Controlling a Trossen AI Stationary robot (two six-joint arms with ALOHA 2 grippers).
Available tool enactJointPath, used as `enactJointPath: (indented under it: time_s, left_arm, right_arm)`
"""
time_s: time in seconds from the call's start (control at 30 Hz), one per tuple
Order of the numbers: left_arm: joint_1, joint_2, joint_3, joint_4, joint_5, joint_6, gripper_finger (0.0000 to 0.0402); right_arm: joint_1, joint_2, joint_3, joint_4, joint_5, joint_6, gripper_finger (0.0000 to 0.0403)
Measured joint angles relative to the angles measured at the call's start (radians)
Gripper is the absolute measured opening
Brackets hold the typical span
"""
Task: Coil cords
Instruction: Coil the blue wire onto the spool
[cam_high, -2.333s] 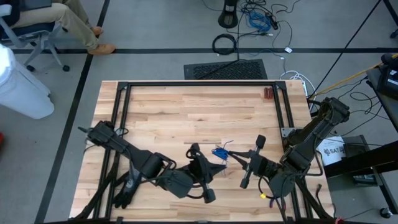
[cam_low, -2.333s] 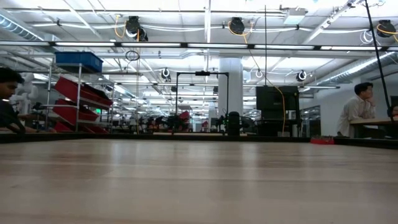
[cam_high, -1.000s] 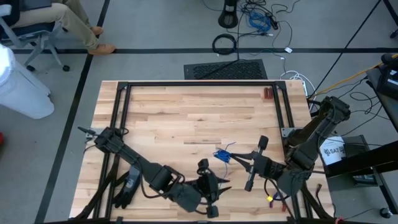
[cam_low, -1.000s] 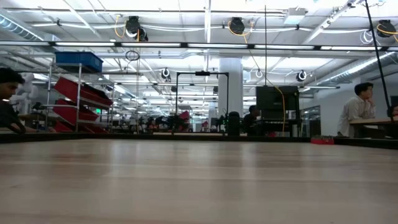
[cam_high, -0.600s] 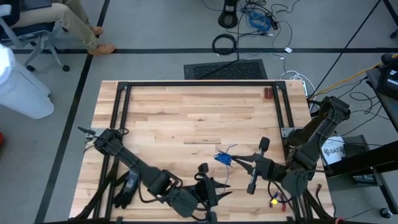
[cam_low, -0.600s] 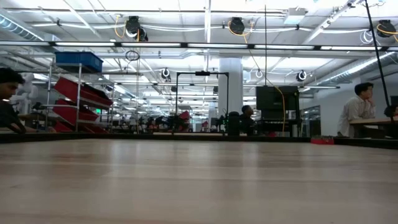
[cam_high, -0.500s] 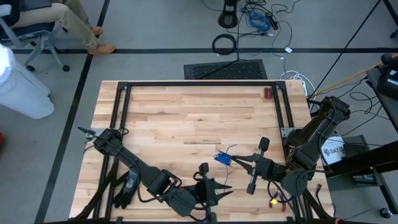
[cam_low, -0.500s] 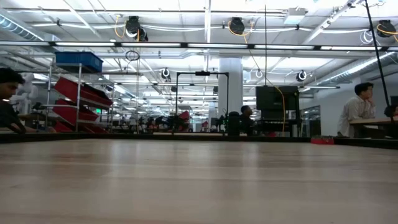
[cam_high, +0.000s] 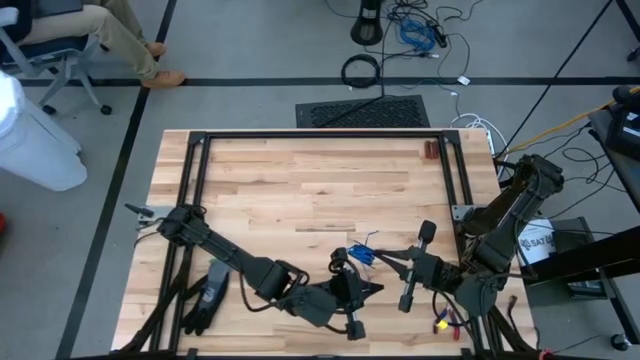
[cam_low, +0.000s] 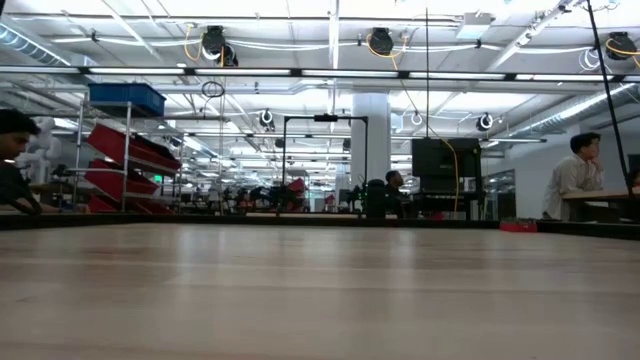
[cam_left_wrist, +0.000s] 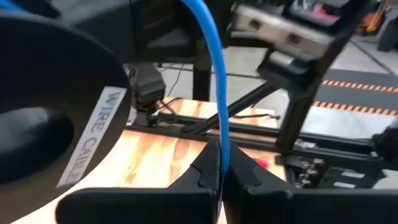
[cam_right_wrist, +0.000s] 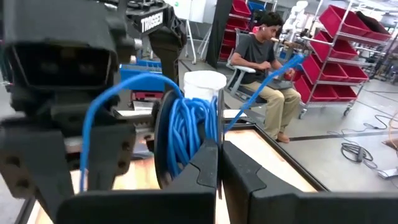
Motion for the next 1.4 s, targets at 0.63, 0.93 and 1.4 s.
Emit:
enactJointPath:
  time_s: [0.63, 0.93, 1.4]
  left_arm:
    - [-0.083, 0.014, -0.002, 0.082, -0.01, 0.12, 0.0069]
    - [-0.148, 0.013, -0.001, 0.002, -0.019, 0.135, 0.0089]
    - [-0.245, 0.012, 0.003, -0.114, -0.122, 0.13, 0.0089]
  right_arm:
    - [0.005, 0.002, 0.0, 0.003, -0.02, -0.003, 0.0]
    - [0.014, -0.001, 0.0, 0.003, -0.017, -0.009, 0.0]
    - [0.081, -0.031, 0.0, 0.004, -0.01, -0.031, 0.0]
